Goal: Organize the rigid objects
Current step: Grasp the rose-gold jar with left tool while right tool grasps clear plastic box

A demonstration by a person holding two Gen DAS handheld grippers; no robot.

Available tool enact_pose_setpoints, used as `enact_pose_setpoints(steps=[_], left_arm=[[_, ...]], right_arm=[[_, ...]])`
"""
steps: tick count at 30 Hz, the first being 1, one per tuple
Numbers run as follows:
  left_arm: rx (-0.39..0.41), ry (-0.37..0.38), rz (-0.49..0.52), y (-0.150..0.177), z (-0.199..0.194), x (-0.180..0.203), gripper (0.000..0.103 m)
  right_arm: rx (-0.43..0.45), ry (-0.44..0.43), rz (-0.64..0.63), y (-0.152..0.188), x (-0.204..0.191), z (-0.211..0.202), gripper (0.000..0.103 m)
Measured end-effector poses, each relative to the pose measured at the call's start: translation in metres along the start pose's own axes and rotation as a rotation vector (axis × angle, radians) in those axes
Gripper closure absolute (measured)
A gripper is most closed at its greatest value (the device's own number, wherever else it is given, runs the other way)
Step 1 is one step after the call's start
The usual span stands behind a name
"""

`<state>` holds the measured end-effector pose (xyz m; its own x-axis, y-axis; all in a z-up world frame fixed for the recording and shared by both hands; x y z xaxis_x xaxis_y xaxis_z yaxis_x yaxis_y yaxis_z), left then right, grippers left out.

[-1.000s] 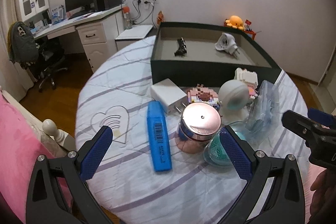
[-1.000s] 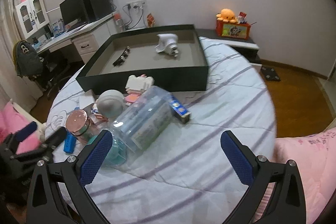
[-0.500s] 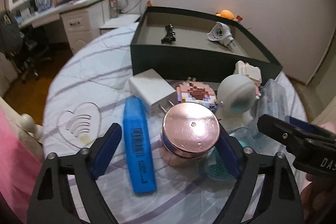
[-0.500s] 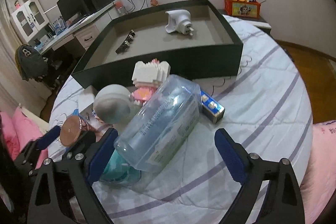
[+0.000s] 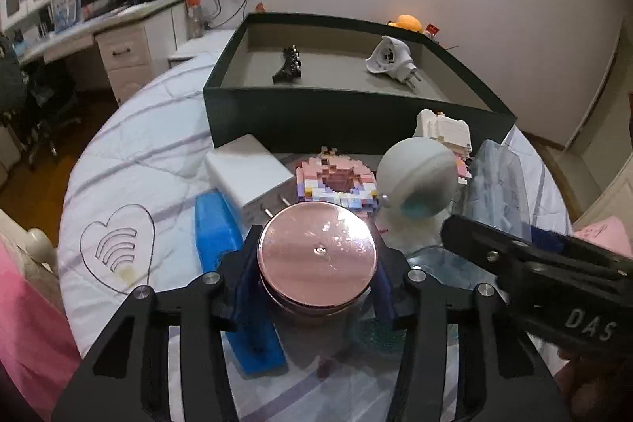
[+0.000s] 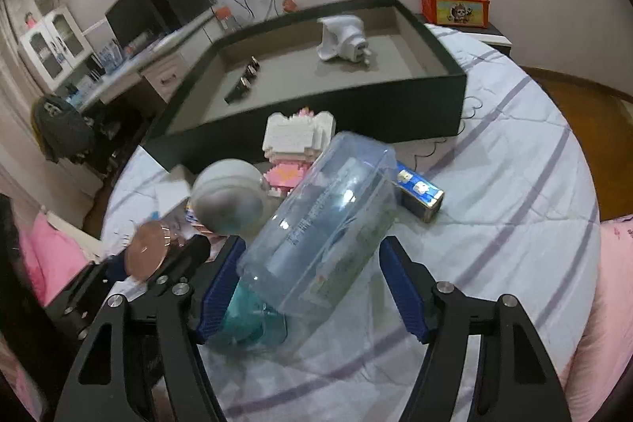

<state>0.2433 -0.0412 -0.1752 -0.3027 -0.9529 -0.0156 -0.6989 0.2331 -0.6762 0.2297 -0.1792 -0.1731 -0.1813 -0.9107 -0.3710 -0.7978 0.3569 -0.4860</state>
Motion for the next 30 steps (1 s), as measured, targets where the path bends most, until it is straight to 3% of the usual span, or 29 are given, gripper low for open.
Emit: enact_pose_setpoints(steps=[4,11,14,17,30], left_arm=[[0.009,0.007,-0.003,0.004,-0.004,-0.002,0.054],[0.012,-0.017,-0.002,0.003,-0.002,0.0,0.054],[0.014,-0.011,0.002,0.004,-0.004,0.0,0.055],[0.023,0.001,-0.015,0.006,-0.006,-0.003,0.055],[0.064,0.017,-0.052,-0.001,-0.027,-0.012,0.055]], right_arm=[[0.029,-0.018,0.009,-0.001,0.012,-0.017,0.047],[0.018,0.012,0.054,-0.003,0.022,-0.004,0.048],[-0.004,-0.026,0.094,0.0,0.025,0.011,0.05],[0.008,-0.071,0.103,-0.002,0.025,0.004,0.065],[0.067,-0.109,0.006,-0.012,0.009,-0.032,0.066]])
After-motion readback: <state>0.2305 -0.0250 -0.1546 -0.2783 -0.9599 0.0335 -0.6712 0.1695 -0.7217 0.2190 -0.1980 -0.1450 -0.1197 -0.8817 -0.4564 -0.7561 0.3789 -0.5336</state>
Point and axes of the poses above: each gripper's, at about its wrist camera, not at the fingertips, and z roughly the way its jaws point, x to its right, y to its underside, the point moved 7 cm from there along z, roughly the way its jaws point, and after that the axes turned 11 degrees about z, right-handed, at the moved point
